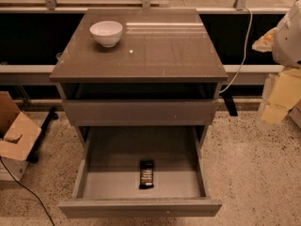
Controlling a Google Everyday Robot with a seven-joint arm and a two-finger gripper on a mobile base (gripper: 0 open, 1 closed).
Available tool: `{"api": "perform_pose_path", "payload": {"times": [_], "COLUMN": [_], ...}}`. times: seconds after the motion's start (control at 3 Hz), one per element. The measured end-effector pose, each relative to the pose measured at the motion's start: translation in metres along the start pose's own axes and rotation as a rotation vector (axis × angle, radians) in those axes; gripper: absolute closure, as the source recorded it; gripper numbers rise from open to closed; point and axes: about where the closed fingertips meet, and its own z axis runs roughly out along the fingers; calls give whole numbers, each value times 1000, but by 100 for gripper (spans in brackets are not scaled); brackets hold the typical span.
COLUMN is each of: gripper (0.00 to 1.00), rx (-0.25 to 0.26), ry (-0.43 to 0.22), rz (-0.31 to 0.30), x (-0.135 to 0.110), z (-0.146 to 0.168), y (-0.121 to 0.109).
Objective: Pick rxbar chocolate from middle drawer and place on counter
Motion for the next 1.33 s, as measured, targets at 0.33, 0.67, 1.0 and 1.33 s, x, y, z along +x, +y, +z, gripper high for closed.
{"api": "perform_pose_path", "payload": {"times": [0.33, 0.67, 1.0, 1.33], "gripper": [0, 0, 0, 0], "rx": [7, -5, -15, -11], "ry": [-14, -82, -154, -190], "rz": [-2, 0, 17, 50], "x": [-2, -3, -6, -5], "z": [0, 14, 37, 68], "y": [0, 3, 8, 11]}}
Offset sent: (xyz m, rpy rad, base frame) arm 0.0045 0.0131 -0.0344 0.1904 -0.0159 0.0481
